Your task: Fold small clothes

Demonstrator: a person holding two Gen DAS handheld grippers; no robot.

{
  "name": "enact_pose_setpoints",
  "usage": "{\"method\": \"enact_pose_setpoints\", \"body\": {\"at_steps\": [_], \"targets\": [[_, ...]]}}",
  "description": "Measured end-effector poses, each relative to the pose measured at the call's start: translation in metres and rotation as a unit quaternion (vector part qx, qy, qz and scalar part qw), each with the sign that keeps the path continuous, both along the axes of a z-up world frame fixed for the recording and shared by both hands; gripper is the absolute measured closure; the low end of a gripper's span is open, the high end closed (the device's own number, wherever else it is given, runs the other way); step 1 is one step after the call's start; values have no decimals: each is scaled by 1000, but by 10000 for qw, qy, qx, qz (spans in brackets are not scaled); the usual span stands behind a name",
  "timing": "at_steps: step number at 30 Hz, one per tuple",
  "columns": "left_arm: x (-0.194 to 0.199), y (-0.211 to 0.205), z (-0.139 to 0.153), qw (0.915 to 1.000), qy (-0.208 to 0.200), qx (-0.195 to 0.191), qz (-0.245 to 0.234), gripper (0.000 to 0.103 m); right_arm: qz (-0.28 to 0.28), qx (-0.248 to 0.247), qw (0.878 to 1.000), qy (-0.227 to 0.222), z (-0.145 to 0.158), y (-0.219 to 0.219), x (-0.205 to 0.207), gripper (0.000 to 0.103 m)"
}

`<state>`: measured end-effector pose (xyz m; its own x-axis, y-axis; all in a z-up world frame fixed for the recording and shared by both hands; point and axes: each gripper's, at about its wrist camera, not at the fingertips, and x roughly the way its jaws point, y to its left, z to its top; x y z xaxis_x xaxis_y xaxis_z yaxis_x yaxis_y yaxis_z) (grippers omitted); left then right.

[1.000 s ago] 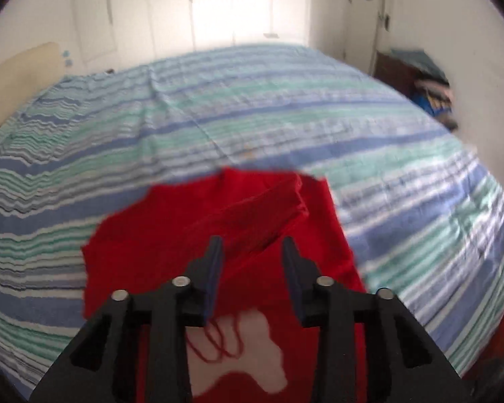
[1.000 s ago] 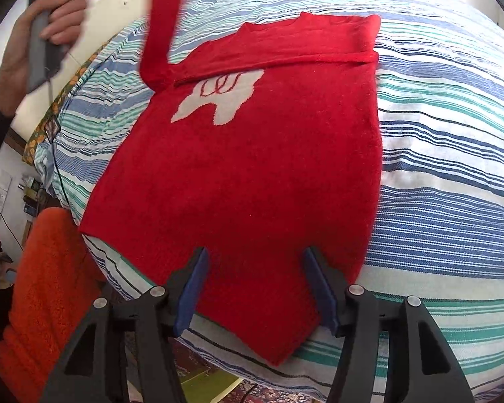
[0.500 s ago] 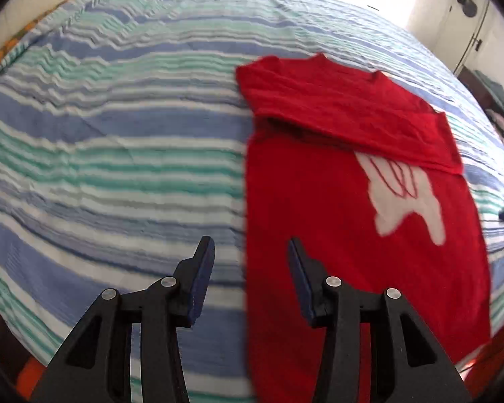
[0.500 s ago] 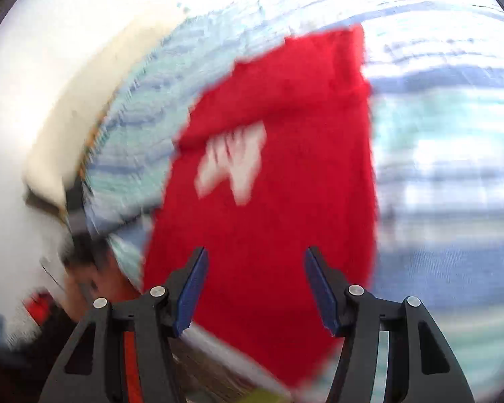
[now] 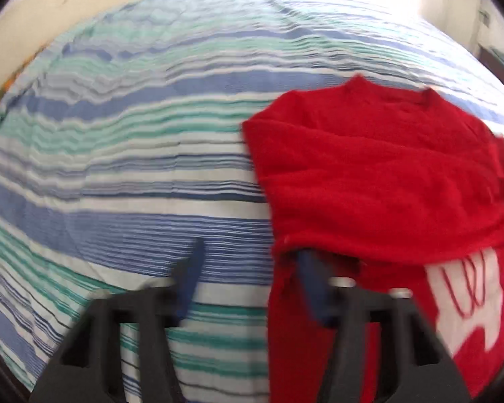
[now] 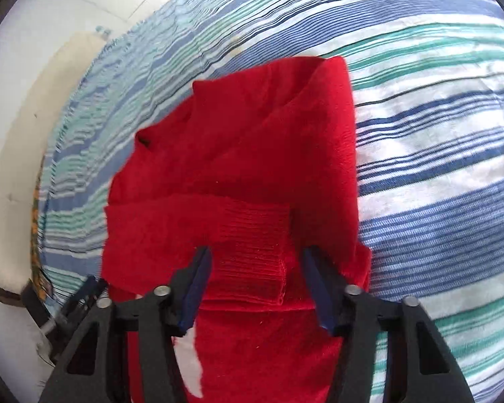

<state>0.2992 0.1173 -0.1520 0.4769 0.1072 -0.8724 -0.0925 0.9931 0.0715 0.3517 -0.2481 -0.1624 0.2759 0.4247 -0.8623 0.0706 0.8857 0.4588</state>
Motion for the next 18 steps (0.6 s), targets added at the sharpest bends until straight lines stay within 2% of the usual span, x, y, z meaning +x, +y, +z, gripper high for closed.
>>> {"method": "enact_pose_setpoints", "body": {"at_steps": [1,2,3,5,7,9,10,11,12,13,14,16,18], "targets": [[1,9,-3,9992,81,-363,155,99,148,-261,9993,-220,10,5,0,97],[-1,19,-5,9975,59,-586,396,102,240,-372,9979,-467,18,6,0,97],[-6,24,-6,9973,-5,-456,575,102,350,-448,9955,-757,30,9,-1,97],[-12,32,-14,9963,87,-441,729,102,432,-772,9908,-1023,38,10,-4,97],[-21,38,-20,9956,155,-434,815,101,542,-1180,9873,-912,28,14,-2,97],[-34,41,-13,9953,125,-406,872,98,607,-1303,9882,-528,5,13,0,93],[-40,43,-8,9947,105,-469,911,91,578,-1265,9894,-407,-2,12,-1,91],[-49,44,-2,9943,67,-521,930,84,519,-1180,9909,-387,-4,7,-5,82],[-55,45,3,9942,-1,-540,929,66,439,-1035,9925,-472,-1,4,-11,67],[-65,43,12,9944,-154,-512,912,53,391,-931,9934,-543,3,1,-16,56],[-70,40,17,9950,-264,-464,848,49,343,-825,9938,-656,9,-1,-23,40],[-71,27,24,9974,-325,-367,519,44,326,-799,9922,-895,24,-3,-42,39],[-64,10,22,9993,-146,-330,25,39,307,-709,9917,-1027,34,-7,-60,39]]}}
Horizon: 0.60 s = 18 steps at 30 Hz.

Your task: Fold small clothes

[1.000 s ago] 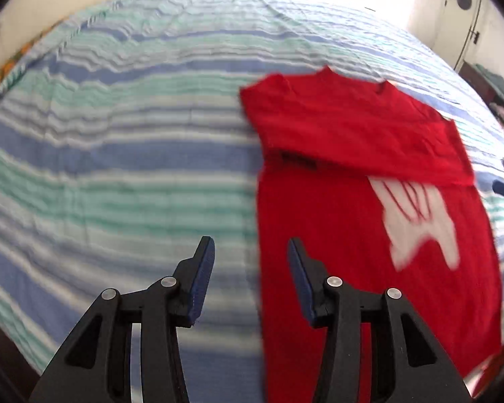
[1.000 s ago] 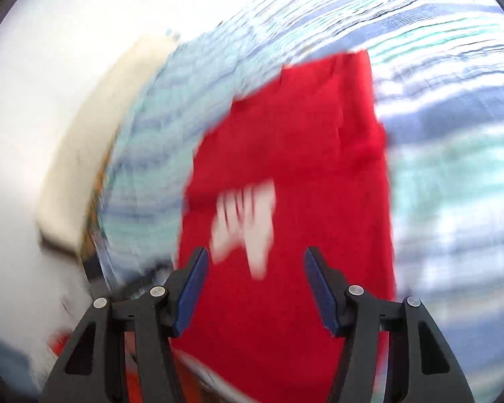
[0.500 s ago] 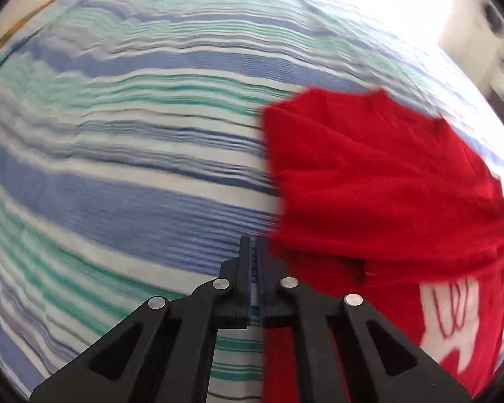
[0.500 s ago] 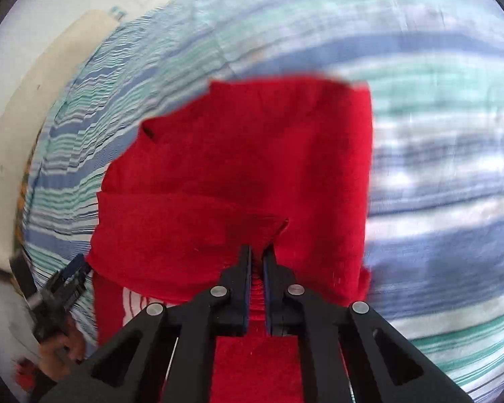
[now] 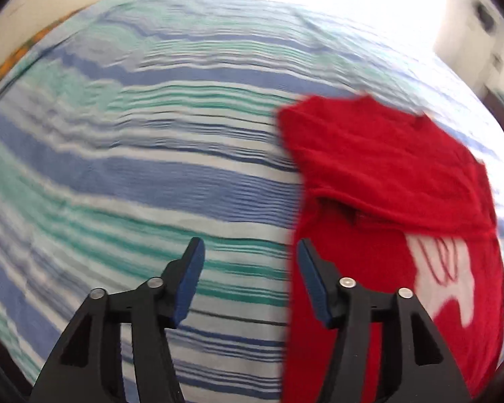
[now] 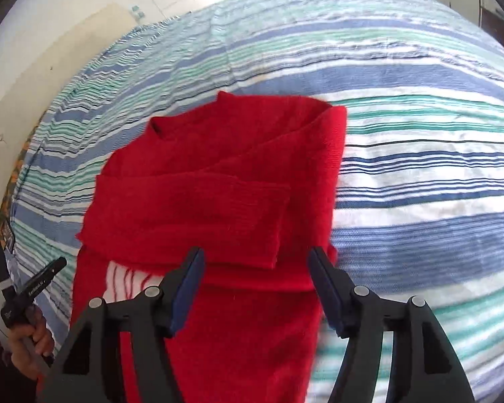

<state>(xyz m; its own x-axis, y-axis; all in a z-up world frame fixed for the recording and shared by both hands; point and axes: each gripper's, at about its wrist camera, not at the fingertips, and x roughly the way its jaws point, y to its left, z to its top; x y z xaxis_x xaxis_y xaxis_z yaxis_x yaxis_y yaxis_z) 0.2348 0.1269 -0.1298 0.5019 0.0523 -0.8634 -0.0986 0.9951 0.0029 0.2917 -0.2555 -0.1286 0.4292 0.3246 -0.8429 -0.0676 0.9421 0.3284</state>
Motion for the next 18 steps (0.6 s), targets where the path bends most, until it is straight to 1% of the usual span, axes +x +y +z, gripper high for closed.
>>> {"method": "enact_pose_setpoints", "body": {"at_steps": [1,2,3,4,5,6,8,9,10,11,12,14,15,18], "targets": [[4,-8,-3,9997,106,82,-202,39,-40,108,9999,-60,5,-4,-11,39],[11,-18,-9,9985,185,290,-430,39,-75,191,9997,-92,10,-9,-19,39],[18,-25,-14,9972,196,501,-517,39,-116,294,9994,-131,13,-11,-31,39],[27,-28,-19,9964,225,669,-478,43,-146,381,9990,-174,16,-12,-43,39],[38,-25,-24,9969,258,675,-326,47,-158,424,9988,-200,18,-14,-53,39],[46,-19,-27,9981,295,537,-114,56,-166,457,9986,-225,22,-15,-66,39],[59,-3,-33,9992,308,-74,236,71,-132,503,9984,-243,27,-19,-87,38],[61,0,-34,9988,279,-306,279,97,-96,501,9984,-246,28,-19,-101,38],[63,2,-35,9983,270,-451,255,101,-74,474,9986,-243,29,-23,-112,38],[62,4,-34,9986,196,-366,335,102,-60,433,9988,-233,29,-23,-121,38],[60,9,-33,9981,145,-403,447,102,-40,376,9991,-211,28,-23,-131,38],[55,24,-40,9952,167,-680,689,102,8,256,9995,-166,25,-22,-146,38],[52,27,-43,9950,170,-698,699,102,67,206,9997,-145,23,-21,-154,38],[45,18,-41,9978,126,-383,536,102,351,66,9993,-58,12,-14,-166,38]]}}
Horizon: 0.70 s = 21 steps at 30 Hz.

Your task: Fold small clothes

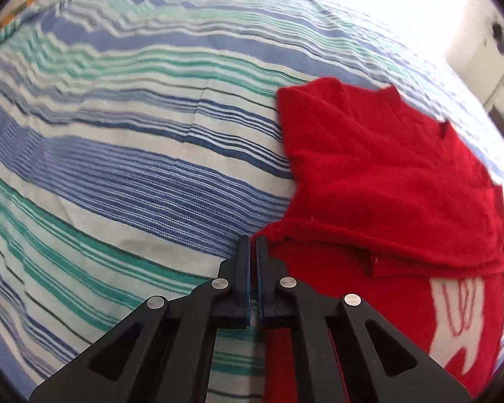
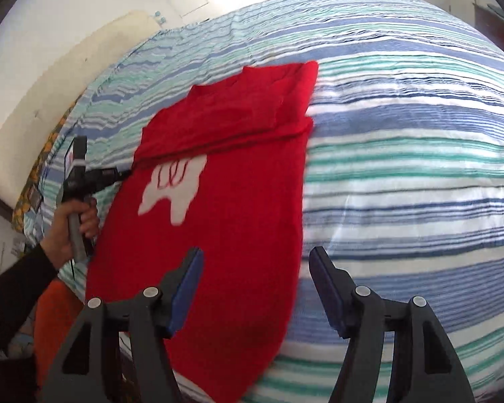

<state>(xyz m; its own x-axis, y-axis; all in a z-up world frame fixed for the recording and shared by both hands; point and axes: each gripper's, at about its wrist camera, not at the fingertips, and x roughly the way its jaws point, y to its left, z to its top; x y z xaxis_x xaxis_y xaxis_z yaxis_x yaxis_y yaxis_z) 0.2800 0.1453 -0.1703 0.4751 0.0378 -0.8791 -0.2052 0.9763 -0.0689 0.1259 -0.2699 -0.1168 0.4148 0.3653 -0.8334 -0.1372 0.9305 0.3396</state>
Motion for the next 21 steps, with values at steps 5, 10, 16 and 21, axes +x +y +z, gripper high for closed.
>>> {"method": "enact_pose_setpoints", "body": {"at_steps": [5,10,16,21], "targets": [[-17,-2,1,9999,56,154,22,97,518,-427,9966,483,-39,21,-4,36],[-63,14,11,9984,329,453,34,94,548,-560,9957,502,-37,9,-14,35],[-158,22,44,9932,564,-1019,-50,39,152,-150,9987,465,-10,-27,-34,35],[-205,-17,33,9814,1084,-1486,-550,37,29,1062,9904,884,-10,-39,-46,35]]}}
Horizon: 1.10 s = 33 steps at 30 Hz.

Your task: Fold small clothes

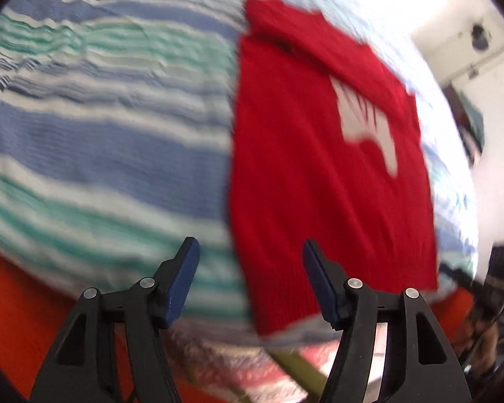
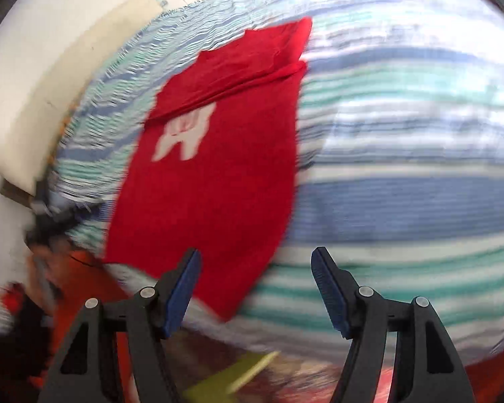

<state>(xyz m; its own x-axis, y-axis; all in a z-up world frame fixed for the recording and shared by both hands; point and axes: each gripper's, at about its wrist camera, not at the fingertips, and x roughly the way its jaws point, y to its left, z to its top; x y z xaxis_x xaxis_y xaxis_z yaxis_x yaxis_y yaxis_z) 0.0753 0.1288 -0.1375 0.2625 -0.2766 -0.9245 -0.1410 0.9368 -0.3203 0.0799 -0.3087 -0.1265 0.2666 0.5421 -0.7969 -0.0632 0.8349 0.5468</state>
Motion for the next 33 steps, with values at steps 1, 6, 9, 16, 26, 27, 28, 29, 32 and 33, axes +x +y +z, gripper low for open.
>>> {"method": "enact_pose_setpoints", "body": {"at_steps": [1,6,9,16,26,27,28,29,32,33], "targets": [[-4,-7,-2,9999,7,120,-90,37,-15,112,9999,122,-5,1,1,35],[-7,-38,-15,9970,282,343,-629,98,262,299,9974,599,-26,22,-4,46],[-8,-35,-3,9982,169,71,-565,101,321,135,9974,637,-28,29,-4,98],[39,-6,53,9905,-437,-1288,190,101,-202,610,9979,-118,20,12,9,98],[241,11,63,9887,-712,-1051,795,101,-594,134,9904,-1242,45,20,204,98],[257,11,58,9892,-676,-989,839,101,-606,121,9900,-1268,43,22,221,98],[275,11,52,9898,-626,-921,883,101,-629,100,9899,-1268,42,21,236,98],[286,12,47,9903,-594,-855,915,101,-655,60,9899,-1256,40,23,253,98],[314,12,29,9923,-482,-607,969,100,-669,-109,9902,-1222,31,30,294,98],[321,12,25,9927,-451,-543,980,99,-653,-183,9905,-1193,25,32,307,98]]}}
